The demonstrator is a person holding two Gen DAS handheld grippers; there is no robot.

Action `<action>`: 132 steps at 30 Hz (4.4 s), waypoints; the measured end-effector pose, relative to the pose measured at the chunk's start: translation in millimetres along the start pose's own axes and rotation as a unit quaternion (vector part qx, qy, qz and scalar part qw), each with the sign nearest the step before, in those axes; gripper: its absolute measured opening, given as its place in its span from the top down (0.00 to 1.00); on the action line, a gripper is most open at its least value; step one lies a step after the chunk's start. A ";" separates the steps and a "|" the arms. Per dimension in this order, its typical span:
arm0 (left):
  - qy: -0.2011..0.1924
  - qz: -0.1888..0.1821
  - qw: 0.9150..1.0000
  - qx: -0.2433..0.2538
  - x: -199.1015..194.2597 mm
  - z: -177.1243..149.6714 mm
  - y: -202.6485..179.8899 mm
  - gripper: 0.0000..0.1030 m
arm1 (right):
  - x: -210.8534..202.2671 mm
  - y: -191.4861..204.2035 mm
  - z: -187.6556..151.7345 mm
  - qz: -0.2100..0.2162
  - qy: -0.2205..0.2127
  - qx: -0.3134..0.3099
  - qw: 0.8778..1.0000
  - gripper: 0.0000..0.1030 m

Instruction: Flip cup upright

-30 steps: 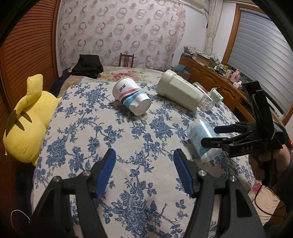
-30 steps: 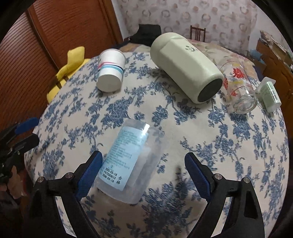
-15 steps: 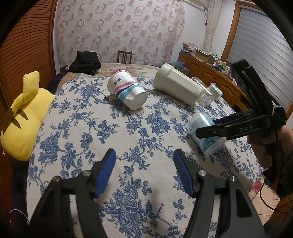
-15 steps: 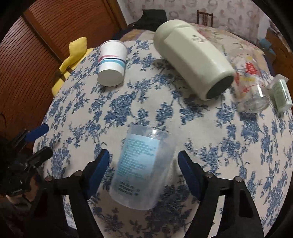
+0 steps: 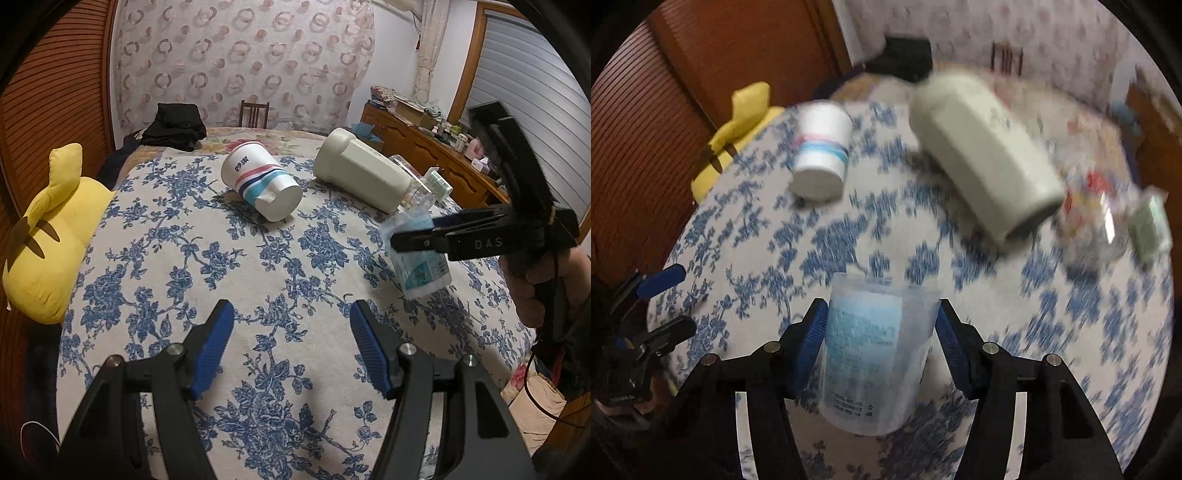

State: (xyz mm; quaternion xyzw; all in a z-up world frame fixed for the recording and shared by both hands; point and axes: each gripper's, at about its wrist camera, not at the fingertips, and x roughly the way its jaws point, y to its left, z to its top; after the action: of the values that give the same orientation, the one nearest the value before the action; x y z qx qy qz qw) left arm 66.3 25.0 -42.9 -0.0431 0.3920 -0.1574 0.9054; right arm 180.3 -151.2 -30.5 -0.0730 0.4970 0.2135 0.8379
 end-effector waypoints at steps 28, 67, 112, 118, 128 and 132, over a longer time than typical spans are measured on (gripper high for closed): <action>-0.011 0.019 1.000 0.008 -1.7 5.7 -6.1 0.37 | -12.1 33.3 -29.7 -0.050 -0.078 -0.097 0.991 0.42; -0.142 0.079 0.987 0.016 -48.0 11.4 -56.3 0.37 | -112.7 -3.9 -104.0 -0.073 -0.247 0.062 0.964 0.25; -0.144 0.098 0.985 0.006 -58.4 -16.2 -71.2 0.32 | -119.5 10.6 -135.7 -0.100 -0.262 0.091 0.955 0.25; -0.145 0.099 0.984 0.005 -57.9 -16.4 -70.9 0.32 | -119.5 10.6 -135.8 -0.100 -0.263 0.091 0.955 0.25; -0.146 0.099 0.984 0.005 -58.9 -16.9 -68.1 0.32 | -119.3 10.0 -136.0 -0.101 -0.264 0.091 0.955 0.25; -0.146 0.099 0.984 0.005 -58.7 -17.2 -67.9 0.32 | -120.1 10.7 -135.8 -0.101 -0.263 0.091 0.955 0.25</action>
State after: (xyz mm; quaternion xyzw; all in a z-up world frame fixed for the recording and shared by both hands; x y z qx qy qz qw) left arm -0.9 -19.8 -0.1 -0.0219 0.2575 -0.0612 0.9641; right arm 17.1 -221.2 7.0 0.0126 0.2660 0.0930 0.9594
